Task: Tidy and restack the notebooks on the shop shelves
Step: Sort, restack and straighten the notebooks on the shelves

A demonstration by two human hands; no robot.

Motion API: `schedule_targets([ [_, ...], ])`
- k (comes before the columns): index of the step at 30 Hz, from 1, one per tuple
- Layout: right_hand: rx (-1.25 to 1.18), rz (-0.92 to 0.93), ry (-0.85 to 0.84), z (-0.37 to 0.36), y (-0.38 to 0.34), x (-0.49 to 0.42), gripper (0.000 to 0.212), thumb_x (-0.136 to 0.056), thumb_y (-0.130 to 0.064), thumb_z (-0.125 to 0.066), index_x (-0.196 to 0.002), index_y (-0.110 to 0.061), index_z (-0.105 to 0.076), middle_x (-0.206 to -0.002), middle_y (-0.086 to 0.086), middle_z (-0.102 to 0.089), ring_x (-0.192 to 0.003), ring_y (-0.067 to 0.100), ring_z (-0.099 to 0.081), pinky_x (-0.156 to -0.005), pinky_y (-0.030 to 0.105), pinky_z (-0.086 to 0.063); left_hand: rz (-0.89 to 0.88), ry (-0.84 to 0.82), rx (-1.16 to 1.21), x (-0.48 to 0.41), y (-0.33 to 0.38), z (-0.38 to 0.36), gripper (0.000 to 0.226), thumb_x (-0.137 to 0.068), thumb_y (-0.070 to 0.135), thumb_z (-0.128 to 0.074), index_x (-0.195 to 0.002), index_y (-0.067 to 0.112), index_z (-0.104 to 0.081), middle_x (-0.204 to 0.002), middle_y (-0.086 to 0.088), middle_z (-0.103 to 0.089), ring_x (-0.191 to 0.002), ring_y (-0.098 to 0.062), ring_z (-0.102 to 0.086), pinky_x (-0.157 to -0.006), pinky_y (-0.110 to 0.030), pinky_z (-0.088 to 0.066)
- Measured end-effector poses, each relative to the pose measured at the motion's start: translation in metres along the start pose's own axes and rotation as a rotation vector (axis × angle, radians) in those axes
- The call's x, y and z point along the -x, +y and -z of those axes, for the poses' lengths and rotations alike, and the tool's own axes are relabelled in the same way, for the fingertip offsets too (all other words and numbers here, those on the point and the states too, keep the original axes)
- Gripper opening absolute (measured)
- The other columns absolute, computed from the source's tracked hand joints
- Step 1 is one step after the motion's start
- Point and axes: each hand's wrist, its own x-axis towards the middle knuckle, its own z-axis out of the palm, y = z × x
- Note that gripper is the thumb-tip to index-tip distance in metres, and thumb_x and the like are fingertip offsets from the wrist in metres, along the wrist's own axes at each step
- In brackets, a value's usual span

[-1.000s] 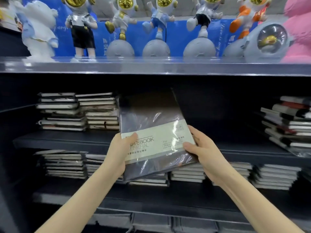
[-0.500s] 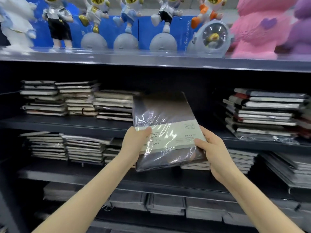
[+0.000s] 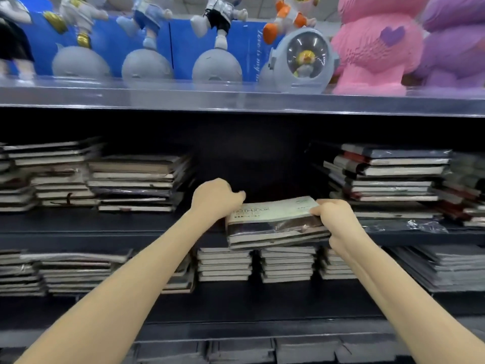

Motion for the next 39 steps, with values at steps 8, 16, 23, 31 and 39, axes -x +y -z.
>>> schedule_targets([
  [8,0.016,-0.024,0.164,-0.005,0.001,-0.047,0.042,-0.093,0.004,-0.048,-0.135,-0.001,-0.048,-0.133,0.015,-0.052,-0.11,0.022,-0.046,-0.093,0.031,-0.032,-0.471,-0.279,0.12,0.018,-0.015,-0.029,0.057,-0.087,0.062,-0.045,-0.139,0.037,-0.044,-0.141,0.007,-0.042,-0.13,-0.01,-0.036,-0.104,-0.018,-0.025],
  [16,1.199,0.712,0.454,0.014,0.037,-0.028,0.042,-0.089,-0.049,-0.048,-0.103,-0.018,-0.073,-0.104,0.013,-0.069,-0.1,0.038,-0.06,-0.08,0.043,-0.041,-0.595,-0.168,0.104,-0.006,-0.016,-0.065,0.052,-0.094,0.05,-0.041,-0.143,0.031,-0.038,-0.149,0.001,-0.036,-0.139,-0.014,-0.025,-0.113,-0.024,-0.018],
  [23,1.093,0.736,0.073,0.025,0.046,-0.054,0.034,-0.09,-0.035,-0.062,-0.121,-0.023,-0.067,-0.122,-0.001,-0.065,-0.116,0.026,-0.053,-0.088,0.036,-0.046,-0.59,-0.139,0.061,-0.029,-0.002,-0.08,0.053,-0.095,0.045,-0.045,-0.143,0.025,-0.04,-0.15,-0.007,-0.035,-0.14,-0.02,-0.025,-0.11,-0.022,-0.017],
  [31,1.089,0.713,0.039,0.027,0.045,-0.076,0.037,-0.091,-0.035,-0.06,-0.126,-0.024,-0.062,-0.131,-0.004,-0.06,-0.122,0.021,-0.046,-0.096,0.033,-0.038,-0.59,-0.142,0.029,-0.046,0.001,-0.094,0.056,-0.093,0.047,-0.047,-0.143,0.024,-0.04,-0.149,-0.01,-0.036,-0.141,-0.023,-0.025,-0.112,-0.027,-0.019],
  [39,1.278,0.751,0.12,0.019,0.044,-0.071,0.035,-0.09,-0.034,-0.061,-0.123,-0.022,-0.064,-0.119,0.003,-0.066,-0.11,0.031,-0.055,-0.083,0.04,-0.049,-0.518,-0.076,0.0,-0.031,-0.006,-0.082,0.058,-0.092,0.056,-0.04,-0.145,0.034,-0.033,-0.151,-0.003,-0.034,-0.142,-0.023,-0.023,-0.114,-0.033,-0.019],
])
